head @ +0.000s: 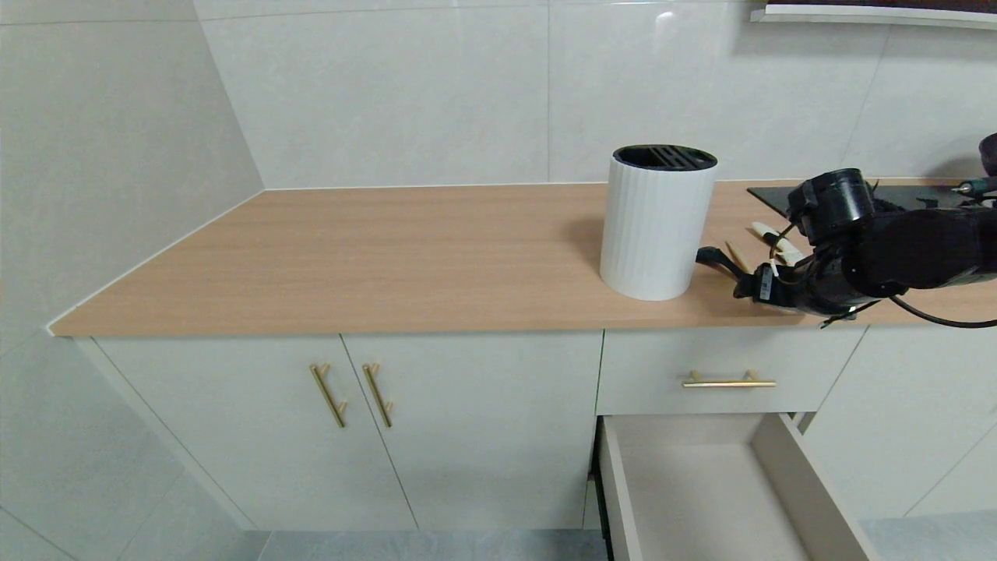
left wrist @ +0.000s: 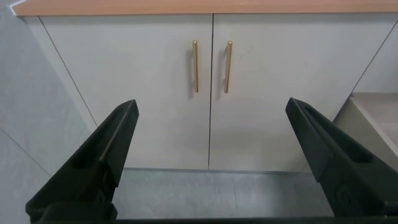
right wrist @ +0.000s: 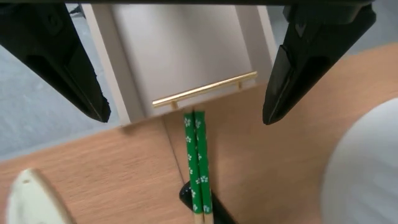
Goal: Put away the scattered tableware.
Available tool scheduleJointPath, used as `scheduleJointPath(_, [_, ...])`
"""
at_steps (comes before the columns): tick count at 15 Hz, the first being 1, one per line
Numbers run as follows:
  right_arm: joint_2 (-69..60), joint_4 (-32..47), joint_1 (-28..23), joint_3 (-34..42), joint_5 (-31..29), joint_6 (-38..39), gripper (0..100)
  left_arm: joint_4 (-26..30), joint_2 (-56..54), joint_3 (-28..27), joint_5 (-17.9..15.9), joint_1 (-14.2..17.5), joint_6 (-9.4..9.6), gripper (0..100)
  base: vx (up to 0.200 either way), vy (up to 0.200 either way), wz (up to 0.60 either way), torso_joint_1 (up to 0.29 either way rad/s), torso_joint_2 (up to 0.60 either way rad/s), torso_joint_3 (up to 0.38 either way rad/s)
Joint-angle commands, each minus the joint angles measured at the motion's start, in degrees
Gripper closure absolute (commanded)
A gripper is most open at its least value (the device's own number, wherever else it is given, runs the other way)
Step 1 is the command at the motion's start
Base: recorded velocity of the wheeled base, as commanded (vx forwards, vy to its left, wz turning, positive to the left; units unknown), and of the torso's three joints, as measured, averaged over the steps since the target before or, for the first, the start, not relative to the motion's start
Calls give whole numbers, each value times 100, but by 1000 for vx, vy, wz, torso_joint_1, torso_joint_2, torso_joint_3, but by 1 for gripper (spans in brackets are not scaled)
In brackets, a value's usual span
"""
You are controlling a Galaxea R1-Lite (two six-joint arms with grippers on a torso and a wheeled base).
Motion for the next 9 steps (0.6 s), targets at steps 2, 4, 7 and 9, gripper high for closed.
scheduleJointPath(2, [214,-100,-4,-6,-65,8,0,-1,2,0,4,0,-2,0,0,0,0,0,0,0])
scheduleJointPath(4, [311,-249,-30,-6,-135,8,0,-1,2,0,4,0,-2,0,0,0,0,0,0,0])
scheduleJointPath(7, [293,-346,-30,-6,-153,96,0,-1,2,0,4,0,-2,0,0,0,0,0,0,0])
scheduleJointPath(9, [293,-355,-30,-6,-153,105,0,-1,2,0,4,0,-2,0,0,0,0,0,0,0])
